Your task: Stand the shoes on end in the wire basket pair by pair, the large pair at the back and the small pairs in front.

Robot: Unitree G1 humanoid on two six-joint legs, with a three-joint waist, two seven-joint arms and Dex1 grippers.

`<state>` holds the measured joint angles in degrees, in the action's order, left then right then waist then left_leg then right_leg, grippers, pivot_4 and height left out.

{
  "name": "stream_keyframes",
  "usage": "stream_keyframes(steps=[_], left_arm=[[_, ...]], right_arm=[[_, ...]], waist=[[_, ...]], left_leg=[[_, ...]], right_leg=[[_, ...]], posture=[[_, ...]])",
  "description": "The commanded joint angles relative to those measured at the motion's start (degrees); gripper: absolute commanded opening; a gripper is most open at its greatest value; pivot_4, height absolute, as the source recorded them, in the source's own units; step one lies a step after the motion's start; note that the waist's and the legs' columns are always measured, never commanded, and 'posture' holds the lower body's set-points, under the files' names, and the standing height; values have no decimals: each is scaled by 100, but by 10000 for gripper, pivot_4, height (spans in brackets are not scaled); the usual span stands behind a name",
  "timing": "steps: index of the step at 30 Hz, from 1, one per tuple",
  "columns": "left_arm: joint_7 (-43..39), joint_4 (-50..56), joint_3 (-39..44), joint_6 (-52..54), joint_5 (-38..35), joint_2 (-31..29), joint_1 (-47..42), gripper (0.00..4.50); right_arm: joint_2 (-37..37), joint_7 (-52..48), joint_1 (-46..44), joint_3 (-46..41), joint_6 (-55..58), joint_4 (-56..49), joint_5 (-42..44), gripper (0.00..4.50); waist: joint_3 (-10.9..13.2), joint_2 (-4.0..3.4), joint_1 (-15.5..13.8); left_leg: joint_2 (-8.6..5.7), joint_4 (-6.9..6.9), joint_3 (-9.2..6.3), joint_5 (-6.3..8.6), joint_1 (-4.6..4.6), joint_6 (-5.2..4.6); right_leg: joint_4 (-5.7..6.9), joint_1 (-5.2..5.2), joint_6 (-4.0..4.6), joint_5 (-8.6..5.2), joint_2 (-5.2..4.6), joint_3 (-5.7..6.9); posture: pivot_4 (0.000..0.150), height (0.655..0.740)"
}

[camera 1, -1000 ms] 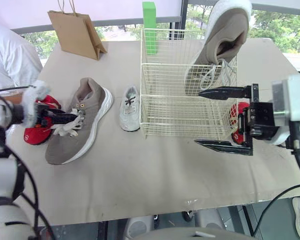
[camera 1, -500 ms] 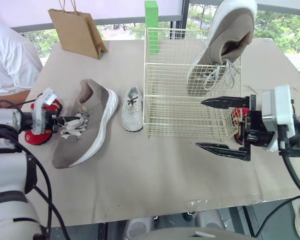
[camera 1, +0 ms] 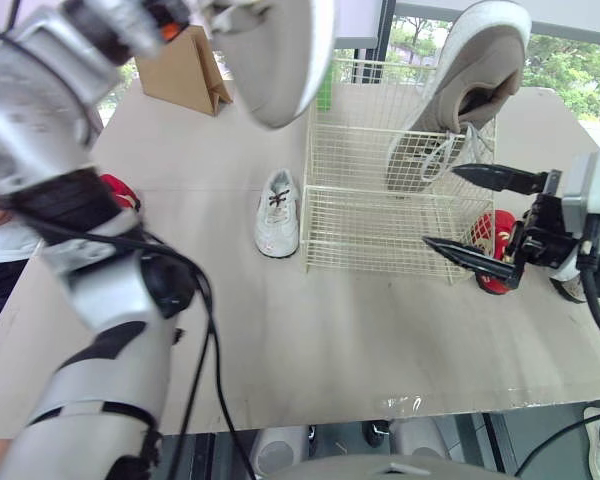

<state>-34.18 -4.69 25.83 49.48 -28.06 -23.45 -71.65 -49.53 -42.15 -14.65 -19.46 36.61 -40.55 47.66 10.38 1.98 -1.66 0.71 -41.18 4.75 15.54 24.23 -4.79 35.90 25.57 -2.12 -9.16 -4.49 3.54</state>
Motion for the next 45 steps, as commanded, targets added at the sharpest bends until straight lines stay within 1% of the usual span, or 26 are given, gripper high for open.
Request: stream_keyframes(steps=[1, 2, 4, 5, 8, 10, 11, 14, 19, 22, 24, 25, 26, 28, 31, 32, 35, 37, 42, 45], left_arm=[[760, 233, -853, -2599, 998, 744, -3, 7734], [813, 170, -1028, -3006, 1194, 841, 67, 7734], [1175, -172, -1667, -4711, 2094, 1096, 304, 7734], [1384, -370, -1784, -5240, 2265, 1270, 373, 7734], [1707, -907, -2133, -6523, 2819, 1402, 546, 7734], [1973, -1254, -2382, -7212, 3263, 1380, 866, 7734], [2037, -1433, -2530, -7509, 3444, 1373, 1110, 7734], [2123, -1849, -2819, -8148, 3729, 1339, 1618, 7734], [2189, -2266, -3020, -8569, 4003, 1158, 2156, 7734], [2026, -2249, -2989, -8386, 3815, 1082, 2381, 7734], [1714, -2080, -2984, -8085, 3516, 1056, 2543, 7734], [1490, -1887, -2953, -7801, 3233, 1049, 2671, 7734], [1333, -1649, -2895, -7468, 2957, 1049, 2798, 17627], [926, -1052, -2848, -6739, 2401, 989, 3053, 25157], [518, -54, -2778, -5668, 1668, 819, 3363, 39117], [393, 373, -2723, -5174, 1348, 679, 3494, 43811], [76, 1386, -2492, -3826, 434, 214, 3768, 43811], [-45, 1747, -2416, -3232, 96, -29, 3748, 43811], [-38, 2048, -2355, -2539, -213, -219, 3426, 43811], [-18, 2218, -2324, -2453, -188, -256, 3335, 43811]], right_arm=[[-49, 369, 41, -479, -32, -179, 7, 45000], [-38, 444, 56, -543, 1, -204, 70, 45000], [-41, 653, 188, -681, 73, -363, 32, 45000], [-36, 752, 252, -742, 112, -447, 68, 45000], [-71, 959, 375, -865, 189, -613, 176, 45000], [-103, 1097, 467, -1034, 269, -726, 298, 45000], [-104, 1174, 520, -1109, 309, -780, 383, 45000], [-113, 1364, 675, -1223, 385, -892, 508, 45000], [-89, 1615, 930, -1466, 418, -996, 719, 45000], [-93, 1689, 1118, -1589, 392, -1060, 769, 45000], [-73, 1750, 1204, -1637, 379, -1065, 814, 45000], [-68, 1766, 1244, -1652, 368, -1046, 800, 45000], [-68, 1761, 1284, -1668, 351, -1026, 791, 45000], [-75, 1728, 1371, -1718, 315, -1002, 792, 45000], [-84, 1690, 1453, -1759, 290, -952, 813, 45000], [-101, 1644, 1484, -1771, 277, -919, 786, 45000], [-117, 1572, 1526, -1792, 262, -795, 754, 45000], [-130, 1482, 1579, -1758, 234, -704, 660, 45000], [-110, 1402, 1581, -1576, 159, -610, 570, 45000], [-93, 1349, 1651, -1632, 177, -592, 585, 45000]], waist=[[0, 0, -11], [0, 0, -13], [-3, -10, 39], [-3, -10, 33], [-3, -10, -35], [-4, -10, -45], [-4, -11, -46], [-8, -16, -51], [-9, -17, -54], [-16, -25, -54], [-27, -37, -50], [-32, -46, -37], [-42, -57, -15], [-47, -67, 9], [-48, -68, 30], [-48, -68, 29], [-48, -68, 64], [-46, -65, 80], [-46, -66, 51], [-45, -66, 67]], left_leg=[[0, 2, -2, -1, -1, 2], [1, 7, 1, -3, 0, 4], [5, 20, 12, -3, -1, 2], [5, 29, 15, -3, -6, 2], [5, 43, 16, -2, -7, 0], [5, 43, 22, 1, -6, -5], [5, 43, 25, 5, -7, -12], [5, 43, 30, 19, -17, -35], [5, 40, 24, 21, -13, -39], [6, 40, 25, 22, -15, -42], [6, 40, 26, 23, -19, -43], [6, 40, 27, 23, -22, -43], [7, 41, 31, 24, -25, -44], [11, 43, 36, 25, -35, -45], [16, 42, 32, 21, -42, -40], [17, 41, 32, 20, -42, -37], [20, 31, 31, 19, -41, -36], [22, 29, 31, 19, -39, -36], [21, 30, 28, 19, -37, -36], [21, 30, 30, 20, -38, -36]], right_leg=[[1, -1, 1, 1, 1, 2], [0, 2, 3, 2, 2, 0], [-3, 12, -7, 8, 14, -11], [-8, 12, -16, 13, 14, -11], [-18, 10, -16, 13, 13, -11], [-23, 11, -13, 12, 14, -15], [-25, 11, 1, 3, 12, -18], [-23, 4, 3, 2, 6, -22], [-22, 5, 2, 3, 3, -15], [-22, 3, -5, 6, 2, -15], [-22, -1, -6, 6, 2, -15], [-22, -3, -5, 5, 2, -16], [-22, -3, -1, 3, 3, -21], [-20, -7, 2, -1, 3, -26], [-10, -11, 1, -3, 12, -25], [-10, -11, 0, -4, 14, -25], [-7, -12, -18, -15, 19, -27], [-7, -11, -20, -17, 22, -28], [-9, -12, -20, -18, 29, -30], [-10, -11, -20, -19, 32, -35]], posture=[[1500, 7400], [1500, 7400], [1500, 7400], [1500, 7400], [1500, 7400], [1500, 7400], [1500, 7400], [1500, 7400], [1500, 7400], [1500, 7400], [1500, 7400], [1500, 7400], [1500, 7400], [1500, 7400], [1500, 7400], [1500, 7400], [1500, 7400], [1500, 7400], [1500, 7400], [1500, 7400]])
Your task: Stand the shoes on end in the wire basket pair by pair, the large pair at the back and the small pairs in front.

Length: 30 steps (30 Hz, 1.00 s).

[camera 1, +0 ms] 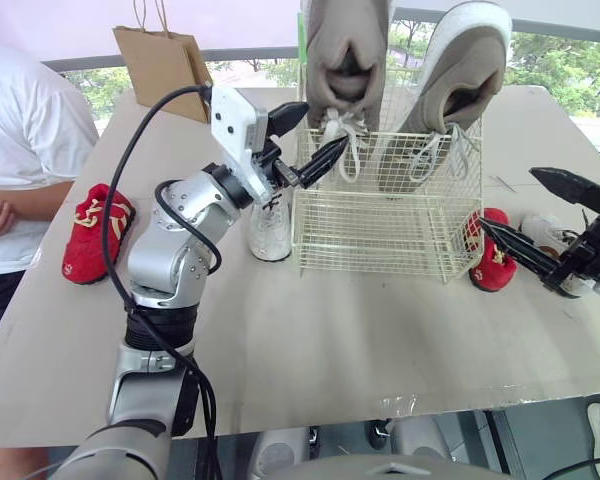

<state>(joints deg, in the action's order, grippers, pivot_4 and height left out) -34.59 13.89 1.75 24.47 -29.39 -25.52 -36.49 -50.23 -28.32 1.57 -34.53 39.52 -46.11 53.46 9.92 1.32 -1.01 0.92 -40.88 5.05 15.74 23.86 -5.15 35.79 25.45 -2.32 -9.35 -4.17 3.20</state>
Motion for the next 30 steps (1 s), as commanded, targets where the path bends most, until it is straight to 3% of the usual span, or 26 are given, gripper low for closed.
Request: stream_keyframes(steps=[1, 5, 12, 16, 19, 30], left_arm=[[111, 294, 81, 24, 55, -30, -302, 43811], [139, 248, 21, 75, 145, -15, -403, 43811], [-809, 860, 236, 1054, -1176, -541, 298, 43811], [-1584, 1381, 221, 1887, -2324, -1061, 704, 44539], [-2033, 1672, 108, 2229, -2673, -1505, 1062, 44539], [-2385, 2392, 436, 2057, -2705, -2145, 2625, 44539]], right_arm=[[-25, -44, 51, -109, -107, -62, -6, 45000], [-29, -82, 170, -149, -97, -118, -40, 45000], [-1, -219, 822, -584, -12, -43, -146, 45000], [110, -217, 1330, -869, 201, 237, -175, 45000], [200, -174, 1693, -1071, 224, 314, -407, 45000], [587, -190, 2375, -1141, 155, 302, -879, 45000]], waist=[[1, 1, -1], [1, 1, -8], [2, -2, 15], [2, -2, 8], [3, -5, 9], [2, -14, 16]], left_leg=[[0, 1, 0, 0, 0, 0], [1, 1, -1, 0, 1, 0], [7, 13, 6, -14, 0, 26], [9, 13, 5, -3, -1, 10], [8, 13, 7, -2, -2, 10], [9, 34, 6, 6, -6, 34]], right_leg=[[0, 0, 0, 0, 1, 0], [0, 1, 0, 0, 3, 0], [-1, 11, 1, -1, 6, -7], [-2, 9, 1, -2, 5, -7], [-3, 9, 1, -2, 3, -9], [-11, 16, 3, -4, 2, -10]], posture=[[1500, 7400], [1500, 7400], [1500, 7400], [1500, 7400], [1500, 7400], [1500, 7400]])
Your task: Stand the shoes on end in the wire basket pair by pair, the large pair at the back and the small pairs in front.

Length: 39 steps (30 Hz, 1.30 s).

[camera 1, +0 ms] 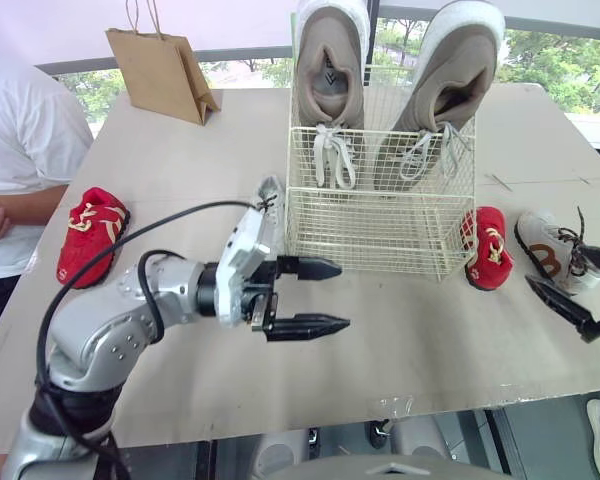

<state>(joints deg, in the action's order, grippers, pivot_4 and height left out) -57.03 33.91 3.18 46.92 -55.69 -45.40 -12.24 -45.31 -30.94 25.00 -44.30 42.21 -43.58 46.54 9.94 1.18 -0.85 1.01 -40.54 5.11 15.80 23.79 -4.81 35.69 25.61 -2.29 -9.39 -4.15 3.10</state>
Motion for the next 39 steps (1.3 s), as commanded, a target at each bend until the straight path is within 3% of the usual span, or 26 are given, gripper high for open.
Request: stream_keyframes(steps=[1, 5, 8, 15, 20, 23, 27, 31, 35, 39], left_arm=[[-161, 442, 347, -202, -111, -199, 294, 44539], [-172, 565, 396, -242, -195, -264, 419, 44539], [-31, 595, 285, -250, -234, -138, 240, 44539], [250, 556, 96, -220, -263, 72, -108, 44539], [421, 622, 42, -235, -282, 162, -141, 44539], [575, 649, 63, -232, -303, 223, -153, 45000], [638, 629, 77, -215, -343, 227, -171, 45000], [471, 425, 144, -266, -346, 186, -163, 45000], [325, 169, 121, -269, -353, 229, -312, 45000], [393, -191, 141, -125, -581, 397, -700, 45000]], right_arm=[[144, 112, 52, -153, -128, 82, -270, 45000], [250, 582, -21, -41, 78, 421, -779, 45000], [218, 1101, -624, -2, 464, 1005, -835, 45000], [-230, 1272, -1699, 790, 1351, 2401, -1127, 45000], [-133, 1297, -2426, 1345, 1478, 3313, -1385, 45000], [-135, 1198, -2596, 1630, 1139, 3678, -1692, 36488], [-117, 992, -2569, 1701, 788, 3748, -1865, 17924], [-157, 660, -2156, 1444, 367, 3429, -1951, 7637], [-267, 304, -1517, 859, 192, 2878, -1917, 2291], [-387, -368, -844, 80, -191, 2191, -1885, 585]], waist=[[1, -1, 0], [3, -5, -15], [3, -8, 6], [8, -19, 5], [9, -23, 5], [9, -22, 1], [9, -22, 4], [9, -22, -5], [9, -26, -52], [10, -35, -46]], left_leg=[[0, 1, 0, 0, 1, 2], [-2, 5, -1, 4, 2, 11], [-3, 8, 3, 4, 2, 12], [-5, 18, 8, -12, 0, -14], [-4, 19, 8, -14, 1, -17], [-5, 19, 10, -14, 1, -18], [-6, 19, 11, -14, 2, -19], [-6, 18, 14, -14, -2, -18], [-5, 19, 3, -14, 2, -17], [-6, 19, 9, -14, 2, -17]], right_leg=[[-3, 1, 0, 0, -1, 1], [-7, 1, 0, 0, -33, 3], [-11, 1, 0, 0, -36, 6], [-13, 5, 2, 0, 3, -2], [-14, 6, 5, -2, 8, -3], [-14, 6, 5, -2, 9, -6], [-15, 5, 4, -2, 10, -6], [-14, 3, 3, -1, 11, -10], [-14, 3, 2, -3, 11, 0], [-16, 4, 2, -3, 10, -4]], posture=[[1500, 7400], [1500, 7400], [1500, 7400], [1500, 7400], [1500, 7400], [1500, 7400], [1500, 7400], [1500, 7400], [1500, 7400], [1500, 7400]])
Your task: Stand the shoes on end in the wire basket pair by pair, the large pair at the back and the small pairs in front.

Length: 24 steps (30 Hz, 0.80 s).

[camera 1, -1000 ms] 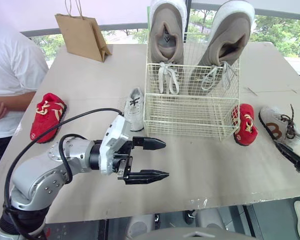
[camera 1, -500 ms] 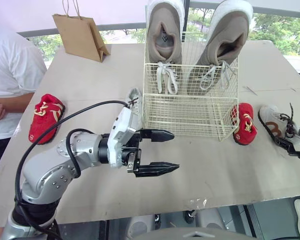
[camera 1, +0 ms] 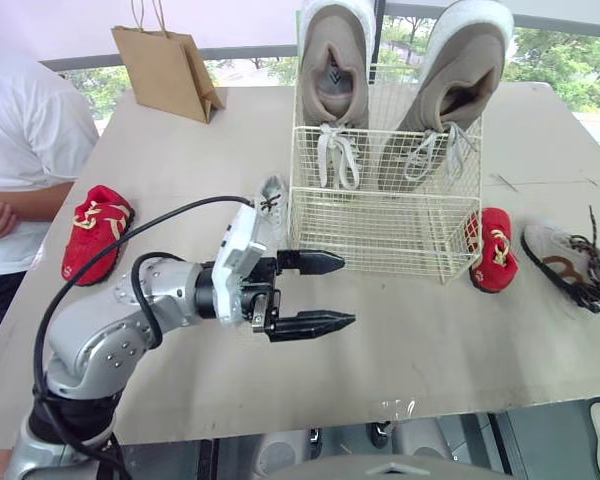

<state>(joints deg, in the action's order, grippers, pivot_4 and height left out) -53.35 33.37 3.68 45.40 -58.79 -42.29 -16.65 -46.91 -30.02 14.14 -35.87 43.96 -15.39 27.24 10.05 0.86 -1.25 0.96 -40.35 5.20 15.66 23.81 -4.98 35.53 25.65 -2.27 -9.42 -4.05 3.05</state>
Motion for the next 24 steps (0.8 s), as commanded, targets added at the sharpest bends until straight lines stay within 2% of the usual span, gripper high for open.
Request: stream_keyframes(steps=[1, 5, 8, 10, 12, 16, 18, 19, 21, 22, 24], left_arm=[[112, -282, 132, 135, -414, 141, -400, 45000], [596, -655, 286, 626, -1108, 259, -742, 45000], [926, -1244, 430, 1196, -2036, 173, -1238, 45000], [1073, -1673, 486, 1545, -2543, 74, -1640, 45000], [1075, -2111, 479, 1924, -2884, -71, -2036, 45000], [842, -2959, 357, 2773, -3340, -401, -2743, 45000], [521, -3153, 137, 3183, -3147, -556, -3085, 45000], [279, -3046, -90, 3319, -2857, -654, -3212, 45000], [-97, -2869, -515, 3443, -2316, -754, -3419, 45000], [-250, -2825, -688, 3483, -2126, -762, -3531, 45000], [-493, -2849, -899, 3603, -1918, -739, -3741, 45000]], right_arm=[[-292, -745, 420, -1072, -538, -816, 57, 504], [-743, -2196, 730, -2368, -765, -1483, 691, 239], [-1653, -4013, 928, -3500, -338, -1920, 1444, 215], [-2237, -4807, 906, -3786, -114, -2075, 1663, 48], [-2795, -4933, 488, -3510, -45, -2126, 2119, 44], [-3558, -4670, -471, -1950, -989, -2260, 2420, 40], [-3989, -4149, -1192, -613, -1983, -2231, 2549, 39], [-3905, -4001, -2047, 408, -2402, -2202, 2367, 38], [-3029, -4136, -4132, 2353, -2647, -2003, 1601, 36], [-2563, -4282, -4974, 3063, -2651, -1826, 1260, 31], [-1918, -4535, -5954, 3878, -2725, -1441, 744, 2]], waist=[[0, -7, -3], [3, -11, 64], [16, -32, 66], [18, -21, 52], [14, 16, 53], [18, 19, 46], [23, 18, 38], [31, 14, 47], [41, 23, 49], [42, 28, 56], [53, 29, 102]], left_leg=[[0, 0, 0, 0, -1, 0], [0, 0, 0, 0, -9, 0], [2, 1, -2, 0, -11, -1], [3, 1, -15, -1, -13, 0], [7, 0, -39, -1, -12, 2], [2, -1, -34, 0, 0, 3], [0, -1, -35, 1, 4, 5], [-4, 1, -33, -1, 8, 8], [-11, 4, -33, 1, 16, 43], [-15, 5, -37, 3, 17, 45], [-21, 7, -28, -1, 15, 50]], right_leg=[[0, -1, 0, 0, -1, 0], [2, -3, -1, 1, 3, -8], [5, -1, -1, 1, 8, -12], [10, -2, -1, 0, 11, -7], [9, -6, 1, -1, 19, 6], [-7, 0, 4, -2, -13, 8], [-11, 2, 4, -2, -32, 10], [-12, 6, 4, -3, -40, 11], [-21, 14, 4, -2, -45, 21], [-30, 13, 4, -2, -43, 26], [-36, 8, 2, 0, -27, 18]], posture=[[1500, 7400], [1500, 7400], [1500, 7400], [1500, 7400], [1500, 7400], [1500, 7400], [1500, 7400], [1500, 7400], [1500, 7400], [1500, 7400], [1500, 7400]])
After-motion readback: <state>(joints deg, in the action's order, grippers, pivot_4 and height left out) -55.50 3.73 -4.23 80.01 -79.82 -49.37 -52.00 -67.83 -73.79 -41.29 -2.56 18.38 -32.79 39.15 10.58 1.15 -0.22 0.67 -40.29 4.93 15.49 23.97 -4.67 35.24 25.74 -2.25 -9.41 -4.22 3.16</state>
